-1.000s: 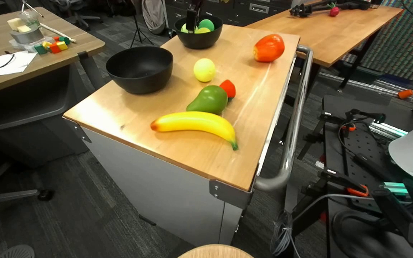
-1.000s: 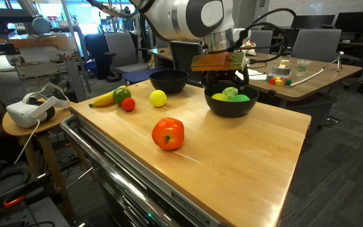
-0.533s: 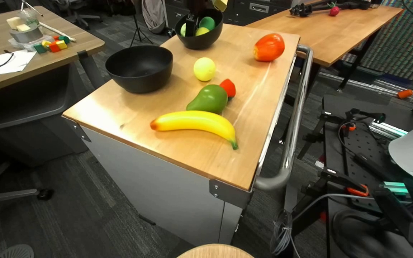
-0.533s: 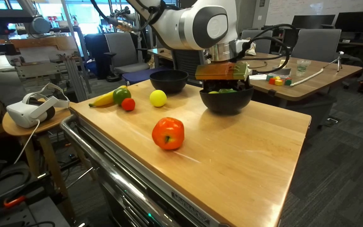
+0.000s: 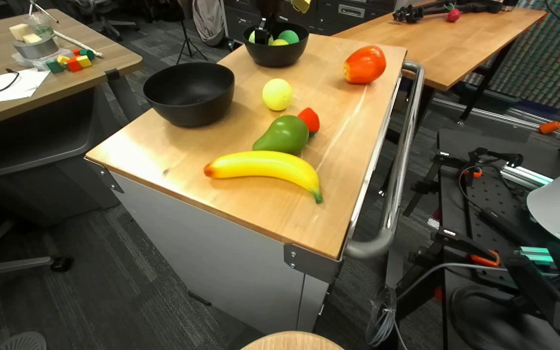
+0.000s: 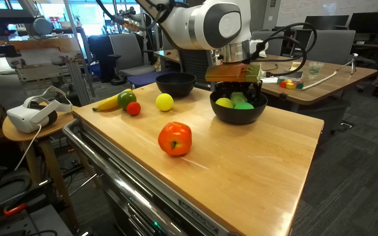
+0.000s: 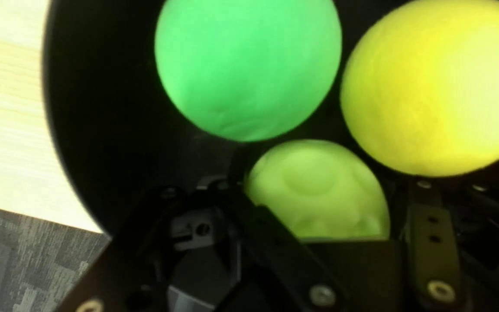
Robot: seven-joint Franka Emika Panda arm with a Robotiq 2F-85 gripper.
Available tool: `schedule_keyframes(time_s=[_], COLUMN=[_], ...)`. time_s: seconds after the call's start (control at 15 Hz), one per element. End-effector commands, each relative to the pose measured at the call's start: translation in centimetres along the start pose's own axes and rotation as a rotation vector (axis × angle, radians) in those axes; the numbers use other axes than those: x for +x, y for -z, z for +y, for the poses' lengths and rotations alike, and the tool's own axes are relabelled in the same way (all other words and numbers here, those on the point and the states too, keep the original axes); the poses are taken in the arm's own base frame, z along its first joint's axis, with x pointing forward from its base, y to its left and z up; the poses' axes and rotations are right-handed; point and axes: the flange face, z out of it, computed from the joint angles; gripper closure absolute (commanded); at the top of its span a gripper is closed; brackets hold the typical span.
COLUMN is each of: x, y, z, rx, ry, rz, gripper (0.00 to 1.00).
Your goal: Remove the fruits from the left and right bowl respectively and put them on the table
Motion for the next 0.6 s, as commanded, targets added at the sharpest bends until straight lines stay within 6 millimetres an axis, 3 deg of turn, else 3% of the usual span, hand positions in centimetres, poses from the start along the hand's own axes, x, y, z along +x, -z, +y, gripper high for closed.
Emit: schedule_keyframes(time_s=[0.0, 0.27, 0.53], x=[-0.4, -1.4, -5.5], y=[4.7, 11.1, 15.6], z=[-0.1, -0.6, -4.3], rx=[-0.035, -0.121, -0.185], ry=[-0.021, -0.032, -0.068], rz=[0.025, 0.034, -0.019], gripper=[0.72, 0.82, 0.88])
